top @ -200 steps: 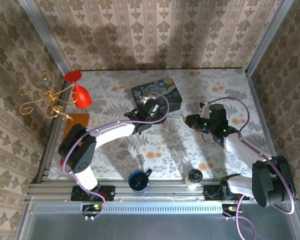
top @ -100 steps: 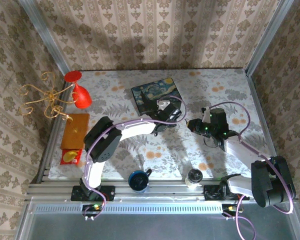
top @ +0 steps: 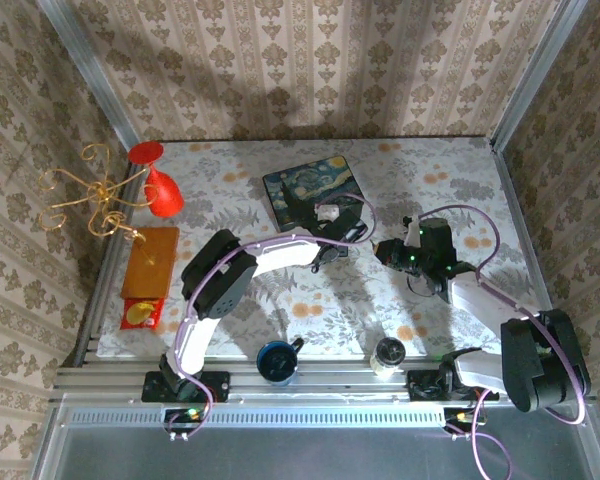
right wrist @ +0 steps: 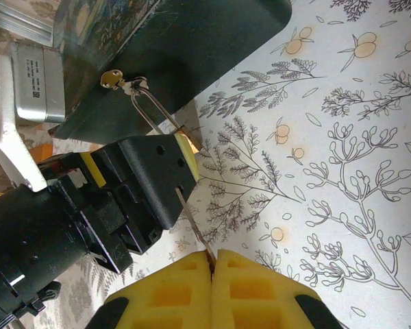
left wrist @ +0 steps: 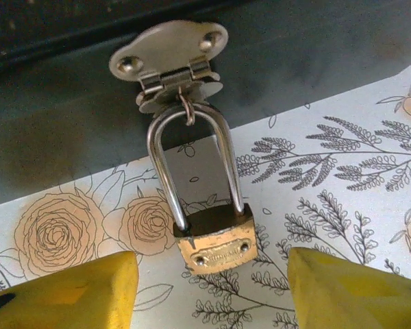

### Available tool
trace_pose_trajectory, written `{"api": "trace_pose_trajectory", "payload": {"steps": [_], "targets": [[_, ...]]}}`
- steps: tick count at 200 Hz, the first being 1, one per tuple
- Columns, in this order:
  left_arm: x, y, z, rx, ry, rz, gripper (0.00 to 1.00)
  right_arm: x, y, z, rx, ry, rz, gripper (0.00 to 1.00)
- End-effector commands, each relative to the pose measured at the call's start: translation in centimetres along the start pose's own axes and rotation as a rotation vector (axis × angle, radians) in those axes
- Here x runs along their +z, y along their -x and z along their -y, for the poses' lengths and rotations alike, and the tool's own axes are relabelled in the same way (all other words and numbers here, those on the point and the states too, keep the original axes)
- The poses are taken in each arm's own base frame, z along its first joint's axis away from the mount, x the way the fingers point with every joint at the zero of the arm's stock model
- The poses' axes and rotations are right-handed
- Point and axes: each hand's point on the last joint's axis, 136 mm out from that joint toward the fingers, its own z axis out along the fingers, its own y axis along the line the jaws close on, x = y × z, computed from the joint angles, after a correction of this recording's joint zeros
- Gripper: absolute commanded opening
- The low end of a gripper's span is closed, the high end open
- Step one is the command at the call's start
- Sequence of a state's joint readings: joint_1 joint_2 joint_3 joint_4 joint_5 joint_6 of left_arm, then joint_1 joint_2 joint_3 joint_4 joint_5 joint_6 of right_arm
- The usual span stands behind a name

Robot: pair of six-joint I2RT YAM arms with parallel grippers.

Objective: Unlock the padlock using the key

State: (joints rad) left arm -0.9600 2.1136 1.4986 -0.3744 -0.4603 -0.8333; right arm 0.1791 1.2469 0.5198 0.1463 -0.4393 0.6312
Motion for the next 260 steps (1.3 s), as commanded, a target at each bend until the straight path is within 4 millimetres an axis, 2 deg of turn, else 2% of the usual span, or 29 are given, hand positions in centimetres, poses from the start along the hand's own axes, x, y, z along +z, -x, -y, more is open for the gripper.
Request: {"api": "trace_pose_trajectory", "payload": {"steps": [1, 95, 125, 260], "targets": [[0.8, 0.4, -0.4, -0.025, 0.023, -0.011, 0.60, 0.4, 0.5, 0.4, -0.003, -0.003, 0.025, 0.00], [2.4, 1.1, -0.7, -0.040, 0.048, -0.002, 0.59, 1.8, 0.4, 0.4, 0.012, 0.033, 0.004, 0.00], [2.8, 1.4, -1.0, -0.048, 0.054, -0.003, 0.52, 2.0, 0.5, 0.3, 0.019, 0.044, 0.001, 0.00], [3.9, 1.2, -0.7, -0.046, 0.057, -0.014, 0.48, 2.3, 0.3, 0.3, 0.023, 0.052, -0.003, 0.00]]}}
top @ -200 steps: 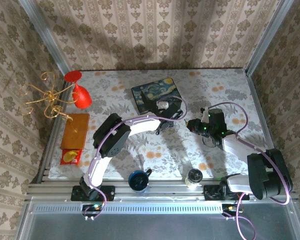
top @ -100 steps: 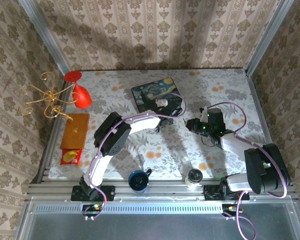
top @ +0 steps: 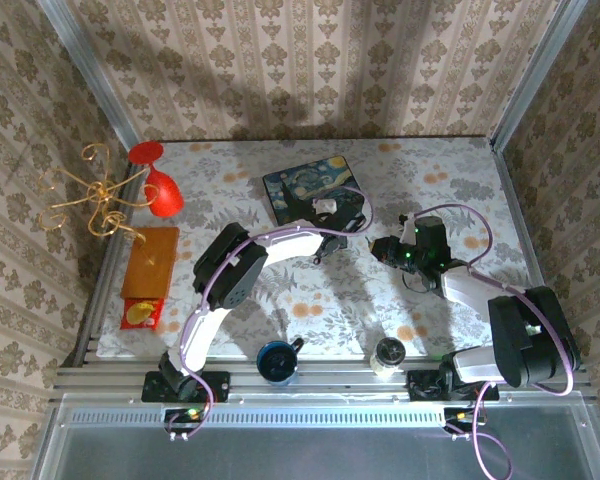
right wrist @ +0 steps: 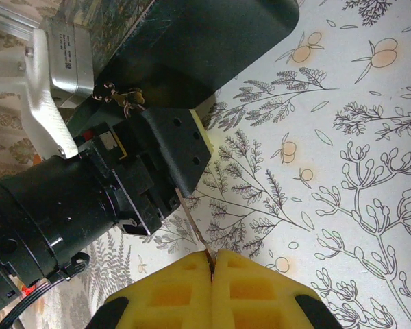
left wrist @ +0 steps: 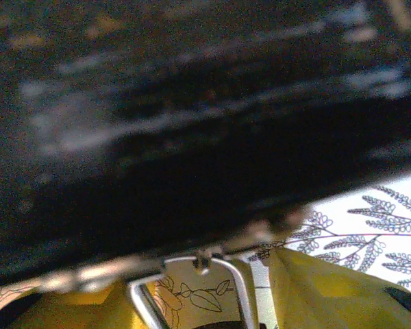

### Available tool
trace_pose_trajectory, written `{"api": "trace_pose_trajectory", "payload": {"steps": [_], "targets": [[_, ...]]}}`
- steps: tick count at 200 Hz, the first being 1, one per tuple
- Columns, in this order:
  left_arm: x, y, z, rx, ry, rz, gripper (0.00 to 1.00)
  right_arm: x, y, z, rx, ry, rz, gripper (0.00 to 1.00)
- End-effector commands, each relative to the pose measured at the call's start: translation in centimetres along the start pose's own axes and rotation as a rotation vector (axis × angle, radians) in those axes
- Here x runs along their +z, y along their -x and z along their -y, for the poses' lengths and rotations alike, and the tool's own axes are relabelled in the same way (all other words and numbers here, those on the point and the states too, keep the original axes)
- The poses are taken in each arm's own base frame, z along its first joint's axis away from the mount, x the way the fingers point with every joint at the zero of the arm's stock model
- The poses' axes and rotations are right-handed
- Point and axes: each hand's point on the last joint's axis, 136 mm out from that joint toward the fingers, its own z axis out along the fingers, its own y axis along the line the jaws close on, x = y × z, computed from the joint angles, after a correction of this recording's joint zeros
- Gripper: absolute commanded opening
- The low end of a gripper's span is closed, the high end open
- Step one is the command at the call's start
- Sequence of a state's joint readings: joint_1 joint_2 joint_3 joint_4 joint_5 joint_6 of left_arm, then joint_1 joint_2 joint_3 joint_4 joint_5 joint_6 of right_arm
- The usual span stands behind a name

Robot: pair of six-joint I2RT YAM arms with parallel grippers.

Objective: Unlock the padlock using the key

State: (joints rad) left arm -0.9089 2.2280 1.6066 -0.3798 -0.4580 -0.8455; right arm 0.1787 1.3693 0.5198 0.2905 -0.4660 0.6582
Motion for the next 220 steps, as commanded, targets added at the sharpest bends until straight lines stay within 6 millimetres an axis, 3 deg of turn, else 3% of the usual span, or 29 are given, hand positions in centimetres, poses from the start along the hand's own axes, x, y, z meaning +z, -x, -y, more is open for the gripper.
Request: {"api": "trace_pose_trajectory", "payload": {"steps": [1, 53, 105, 154, 174, 220], "targets": [[0.4, -0.1, -0.3, 0.003, 0.021, -0.009, 0.47, 0.2, 0.0, -0.1, 0.006, 0.019, -0.003, 0.00], [-0.7, 0.4, 0.4, -0.029, -0.028, -0.021, 0.24, 0.8, -0.8, 0.8, 0.028, 0.006, -0.027, 0.00], [-2.8, 1.1, 2.5, -0.129, -0.170, -0.092, 0.24, 1.8, -1.6, 1.2, 0.029, 0.058, -0.028, 0.00], [-4.3, 3.2, 4.2, -0.196, -0.296, -0.149, 0.23, 3.4, -2.2, 1.1, 0.016, 0.147, -0.042, 0.00], [-4.7, 3.8, 4.7, -0.232, -0.327, -0.164, 0.18, 4.0, -2.2, 1.0, 0.014, 0.178, -0.038, 0.00], [-4.9, 4.2, 6.5, -0.311, -0.429, -0.210, 0.16, 4.7, -1.9, 0.8, 0.007, 0.225, -0.022, 0.00]]}}
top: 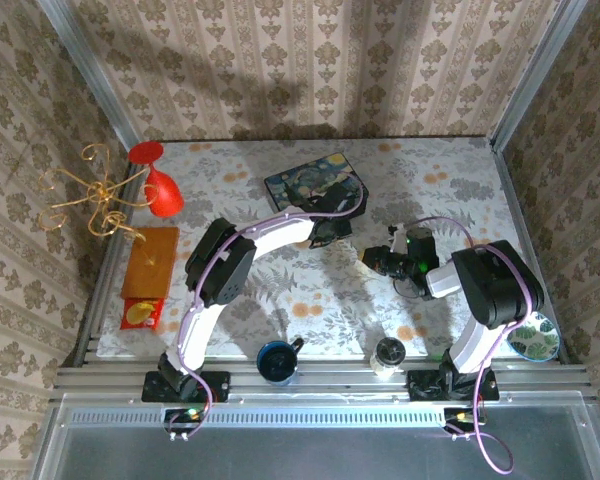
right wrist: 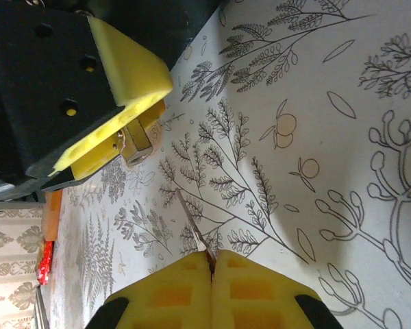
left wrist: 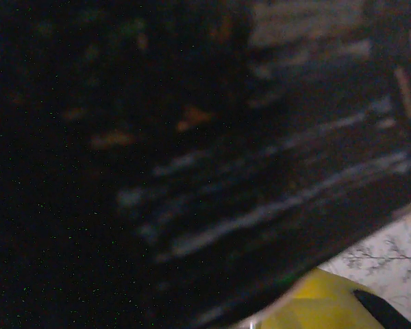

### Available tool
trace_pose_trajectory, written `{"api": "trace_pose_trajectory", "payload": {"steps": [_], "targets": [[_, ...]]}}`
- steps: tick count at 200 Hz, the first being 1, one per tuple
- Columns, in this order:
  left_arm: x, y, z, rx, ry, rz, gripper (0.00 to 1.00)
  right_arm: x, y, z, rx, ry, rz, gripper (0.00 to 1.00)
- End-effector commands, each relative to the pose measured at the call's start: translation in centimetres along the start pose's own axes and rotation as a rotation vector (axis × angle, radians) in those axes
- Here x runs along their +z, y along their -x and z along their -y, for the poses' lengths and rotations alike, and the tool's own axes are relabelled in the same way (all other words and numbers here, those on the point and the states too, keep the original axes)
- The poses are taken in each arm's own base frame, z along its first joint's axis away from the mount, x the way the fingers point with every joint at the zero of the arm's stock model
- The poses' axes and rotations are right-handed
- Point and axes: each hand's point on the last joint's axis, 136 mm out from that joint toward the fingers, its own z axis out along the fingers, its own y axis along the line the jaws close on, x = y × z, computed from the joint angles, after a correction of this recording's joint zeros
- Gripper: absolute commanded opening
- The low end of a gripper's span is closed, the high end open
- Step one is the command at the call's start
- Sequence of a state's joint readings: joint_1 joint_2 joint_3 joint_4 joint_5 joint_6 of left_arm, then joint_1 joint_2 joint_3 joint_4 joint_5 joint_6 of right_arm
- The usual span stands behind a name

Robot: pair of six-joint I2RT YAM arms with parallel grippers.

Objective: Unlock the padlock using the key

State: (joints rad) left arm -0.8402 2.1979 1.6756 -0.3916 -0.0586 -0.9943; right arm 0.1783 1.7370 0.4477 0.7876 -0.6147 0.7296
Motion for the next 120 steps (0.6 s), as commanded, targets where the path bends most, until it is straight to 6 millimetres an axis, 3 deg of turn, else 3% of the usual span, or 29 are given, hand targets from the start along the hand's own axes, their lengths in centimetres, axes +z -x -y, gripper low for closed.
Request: {"api": "trace_pose_trajectory", "payload": {"steps": [1, 61, 120], "targets": [[-2.6, 1.9, 3.9, -0.064, -0.154, 0.018, 0.16, 0.1, 1.0, -1.5, -0.040, 0.080, 0.031, 0.00], [-3.0, 2.1, 4.9, -0.091, -0.233, 0.014, 0.15, 0.3, 0.7, -2.5, -0.079, 0.131, -0.011, 0.00], [-3.0, 1.9, 5.3, -0.091, -0.254, 0.007, 0.13, 0.5, 0.8, -1.8, -0.072, 0.091, -0.012, 0.00]]}}
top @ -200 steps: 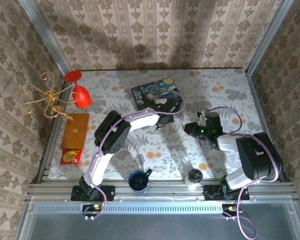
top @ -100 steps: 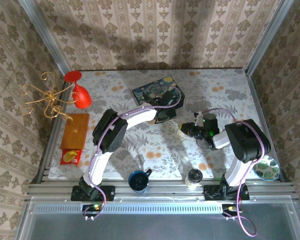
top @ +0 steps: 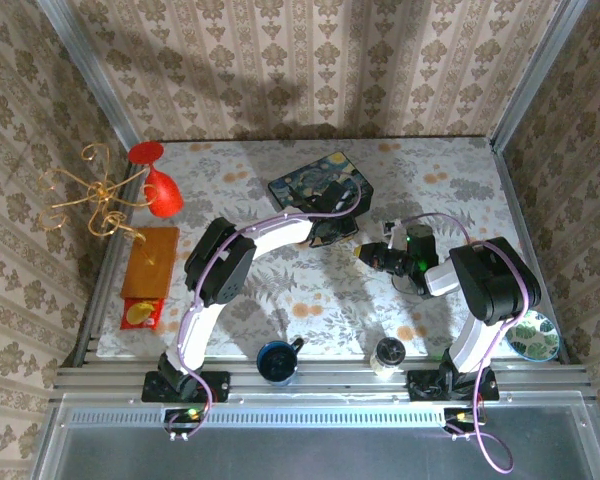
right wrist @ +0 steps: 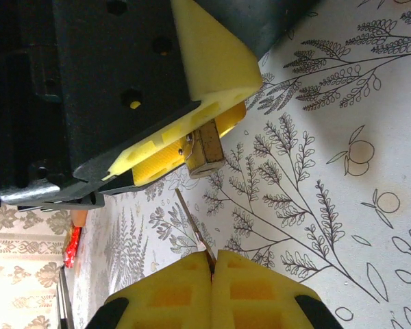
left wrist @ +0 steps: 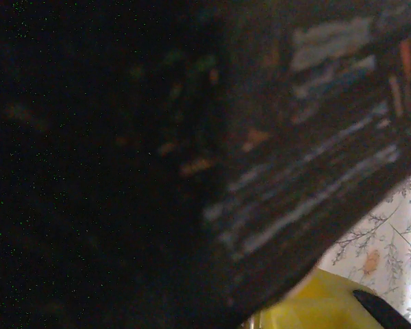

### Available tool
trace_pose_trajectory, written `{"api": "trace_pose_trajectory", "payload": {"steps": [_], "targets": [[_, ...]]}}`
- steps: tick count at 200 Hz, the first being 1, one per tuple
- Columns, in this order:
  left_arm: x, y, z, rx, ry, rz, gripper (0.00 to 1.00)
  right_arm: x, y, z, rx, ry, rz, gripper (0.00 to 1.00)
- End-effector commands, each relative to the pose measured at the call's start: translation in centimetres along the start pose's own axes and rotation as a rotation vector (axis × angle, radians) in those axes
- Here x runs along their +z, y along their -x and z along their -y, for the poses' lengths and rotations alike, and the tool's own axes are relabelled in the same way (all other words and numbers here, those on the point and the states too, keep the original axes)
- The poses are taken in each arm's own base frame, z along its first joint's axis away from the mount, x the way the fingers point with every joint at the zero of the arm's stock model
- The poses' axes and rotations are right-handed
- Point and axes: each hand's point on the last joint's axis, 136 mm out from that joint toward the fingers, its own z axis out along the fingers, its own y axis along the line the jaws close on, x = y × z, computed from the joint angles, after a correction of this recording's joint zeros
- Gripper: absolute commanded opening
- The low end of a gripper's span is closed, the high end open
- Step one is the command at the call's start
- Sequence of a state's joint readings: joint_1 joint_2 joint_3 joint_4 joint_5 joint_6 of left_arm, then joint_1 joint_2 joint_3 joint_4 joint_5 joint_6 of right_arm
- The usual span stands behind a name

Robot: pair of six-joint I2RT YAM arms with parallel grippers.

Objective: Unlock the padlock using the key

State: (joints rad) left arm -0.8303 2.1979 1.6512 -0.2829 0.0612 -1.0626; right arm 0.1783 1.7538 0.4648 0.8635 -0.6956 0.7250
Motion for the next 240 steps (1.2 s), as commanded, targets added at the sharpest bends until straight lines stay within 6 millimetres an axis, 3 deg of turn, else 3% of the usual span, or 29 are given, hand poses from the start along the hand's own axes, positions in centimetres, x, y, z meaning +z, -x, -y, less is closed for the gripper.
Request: {"api": "trace_pose_trajectory", "payload": {"steps": [1, 81, 240], "targets": [[-2.9, 1.9, 3.6, -0.008, -0.123, 0.052, 0.13, 0.3, 0.3, 0.3, -0.021, -0.010, -0.004, 0.00], [-3.1, 1.9, 3.8, -0.001, -0.130, 0.054, 0.13, 0.6, 0.4, 1.2, -0.003, -0.032, 0.010, 0.00], [-3.3, 1.7, 4.2, -0.022, -0.161, 0.036, 0.13, 0.9, 1.9, 1.0, -0.013, -0.011, 0.084, 0.00]]}}
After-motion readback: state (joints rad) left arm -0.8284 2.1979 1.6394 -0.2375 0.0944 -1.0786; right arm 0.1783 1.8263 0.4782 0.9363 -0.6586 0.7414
